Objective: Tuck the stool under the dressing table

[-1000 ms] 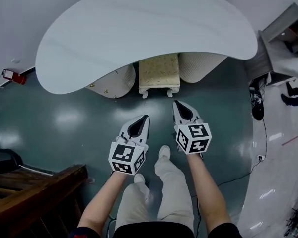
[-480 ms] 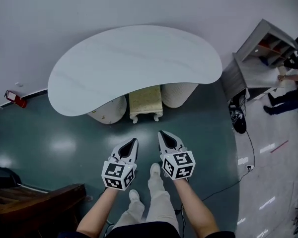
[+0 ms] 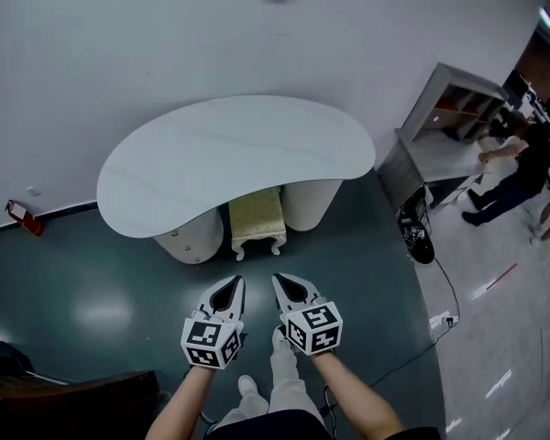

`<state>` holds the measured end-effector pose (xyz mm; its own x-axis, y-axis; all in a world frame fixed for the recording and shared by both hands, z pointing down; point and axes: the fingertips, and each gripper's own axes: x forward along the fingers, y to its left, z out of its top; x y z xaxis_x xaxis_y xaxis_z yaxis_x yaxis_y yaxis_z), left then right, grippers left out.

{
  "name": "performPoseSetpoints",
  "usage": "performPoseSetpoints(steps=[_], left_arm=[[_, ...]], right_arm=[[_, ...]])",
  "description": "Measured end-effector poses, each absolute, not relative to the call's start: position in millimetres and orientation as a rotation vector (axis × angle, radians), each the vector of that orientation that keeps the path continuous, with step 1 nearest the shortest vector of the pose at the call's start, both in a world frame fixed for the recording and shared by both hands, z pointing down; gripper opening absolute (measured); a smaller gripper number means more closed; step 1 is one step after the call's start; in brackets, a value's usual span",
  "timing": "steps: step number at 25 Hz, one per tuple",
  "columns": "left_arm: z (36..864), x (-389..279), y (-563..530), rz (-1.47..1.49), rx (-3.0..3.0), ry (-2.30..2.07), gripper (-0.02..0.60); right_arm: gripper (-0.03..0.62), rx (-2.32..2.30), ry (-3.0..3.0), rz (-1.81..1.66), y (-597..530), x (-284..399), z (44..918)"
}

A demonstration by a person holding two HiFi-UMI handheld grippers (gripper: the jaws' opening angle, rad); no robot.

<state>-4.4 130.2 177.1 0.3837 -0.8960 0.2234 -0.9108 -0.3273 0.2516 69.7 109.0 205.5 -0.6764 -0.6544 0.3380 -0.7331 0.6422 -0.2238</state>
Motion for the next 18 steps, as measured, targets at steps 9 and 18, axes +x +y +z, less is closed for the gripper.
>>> performPoseSetpoints(steps=[9,18], left_arm=[[112,-16,203,-0.019,2.427,-1.511,0.008],[76,-31,262,-0.046,2.486,-1.460,0.008]], right_arm=[[0.012,1.126,-2.695,0.350,168,45,139],[0.012,1.179,-2.723,0.297,217,24,104]])
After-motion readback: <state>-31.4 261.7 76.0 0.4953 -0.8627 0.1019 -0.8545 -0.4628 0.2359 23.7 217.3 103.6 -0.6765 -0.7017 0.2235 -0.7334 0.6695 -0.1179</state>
